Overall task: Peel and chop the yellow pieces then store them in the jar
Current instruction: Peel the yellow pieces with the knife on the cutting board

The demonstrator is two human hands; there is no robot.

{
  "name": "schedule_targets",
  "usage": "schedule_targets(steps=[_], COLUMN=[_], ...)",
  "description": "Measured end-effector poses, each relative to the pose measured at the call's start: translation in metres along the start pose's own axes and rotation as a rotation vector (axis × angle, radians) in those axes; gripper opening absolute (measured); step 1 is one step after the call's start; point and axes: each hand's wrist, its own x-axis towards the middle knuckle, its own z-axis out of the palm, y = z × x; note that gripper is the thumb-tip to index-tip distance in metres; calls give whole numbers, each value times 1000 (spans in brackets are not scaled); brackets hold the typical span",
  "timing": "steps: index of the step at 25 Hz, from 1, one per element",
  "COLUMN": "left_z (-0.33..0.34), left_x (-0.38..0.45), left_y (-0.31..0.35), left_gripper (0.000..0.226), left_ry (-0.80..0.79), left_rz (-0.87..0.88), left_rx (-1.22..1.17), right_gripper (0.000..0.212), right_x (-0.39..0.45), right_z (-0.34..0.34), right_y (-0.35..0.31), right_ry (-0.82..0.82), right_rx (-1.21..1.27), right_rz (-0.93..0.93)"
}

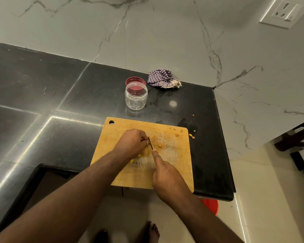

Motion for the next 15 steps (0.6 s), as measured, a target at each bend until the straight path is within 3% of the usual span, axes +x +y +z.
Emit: schedule_targets(steps=[9, 15], left_z=[-3, -2], left_x=[0, -1], left_y=[0, 0], left_gripper=[17, 21], left_ry=[11, -7], left_rz=[-5, -2], left_rx=[1, -17], right_gripper=[65, 57], right_x=[-8, -23], right_z=[7, 0], right_y=[4, 21], right_ry=[-16, 117], right_rx=[15, 91], right_rz=[-1, 20])
